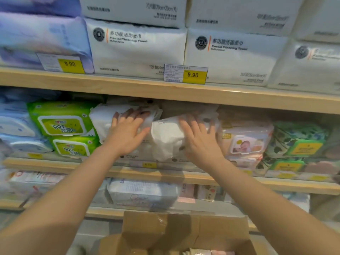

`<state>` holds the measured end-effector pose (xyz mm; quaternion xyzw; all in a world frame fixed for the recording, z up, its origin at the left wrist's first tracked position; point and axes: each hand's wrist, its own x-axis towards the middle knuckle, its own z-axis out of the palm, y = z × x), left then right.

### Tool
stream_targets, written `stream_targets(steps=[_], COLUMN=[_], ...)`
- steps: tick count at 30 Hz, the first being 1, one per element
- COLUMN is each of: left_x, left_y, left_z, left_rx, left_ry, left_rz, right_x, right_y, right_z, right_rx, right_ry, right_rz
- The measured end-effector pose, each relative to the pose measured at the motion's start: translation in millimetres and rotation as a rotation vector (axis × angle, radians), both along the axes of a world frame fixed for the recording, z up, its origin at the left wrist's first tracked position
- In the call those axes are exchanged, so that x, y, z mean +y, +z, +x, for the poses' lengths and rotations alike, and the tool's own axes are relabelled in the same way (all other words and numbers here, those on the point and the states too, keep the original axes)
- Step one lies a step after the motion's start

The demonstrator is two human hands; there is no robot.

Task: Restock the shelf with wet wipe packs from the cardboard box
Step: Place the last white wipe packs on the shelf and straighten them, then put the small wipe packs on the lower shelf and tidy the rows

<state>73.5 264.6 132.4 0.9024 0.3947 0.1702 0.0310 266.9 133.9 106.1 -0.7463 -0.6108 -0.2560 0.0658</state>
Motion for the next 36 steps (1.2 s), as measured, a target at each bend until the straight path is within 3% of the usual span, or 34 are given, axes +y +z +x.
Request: stream_targets(steps=[5,10,21,25,28,32,36], left_x=[10.4,13.9,5.0,-8.6,-21.4,-64.9,-123.7], left_y=[-8.9,-17.6,-14.1,-14.6,-19.0,-51.8,-125.8], left_z=[1.7,0.0,-4.6,-7.9,-9.9,-24.6,-31.3], left_rx=[-0.015,-0.062,-0.134,-0.185,-0.236,-0.438,-0.303], left_ry=[-0.051,-0.069,-0.095,-0.1,-0.124,-0.19,-0.29], left_rz=[0.116,0.222,0.219,0.187,0.167,0.148,-0.015], right_x=[11.8,27.3,18.1,2.5,-9.8,-59.8,-122.9], right_y=[-6.6,10.9,16.8,9.5,7.6,-6.0,-59.3], right_z=[-4.3,7.2,-2.7,-3.8,-4.9,-14.4,-20.6], right_rx=[-0.081,0.086,0.153,0.007,0.005,0.165,0.297], right_ry=[-0.025,-0.096,-0.073,-0.011,0.042,0.17,0.146], right_rz=[0.054,0.01,-0.096,-0.034,0.054,0.112,-0.087])
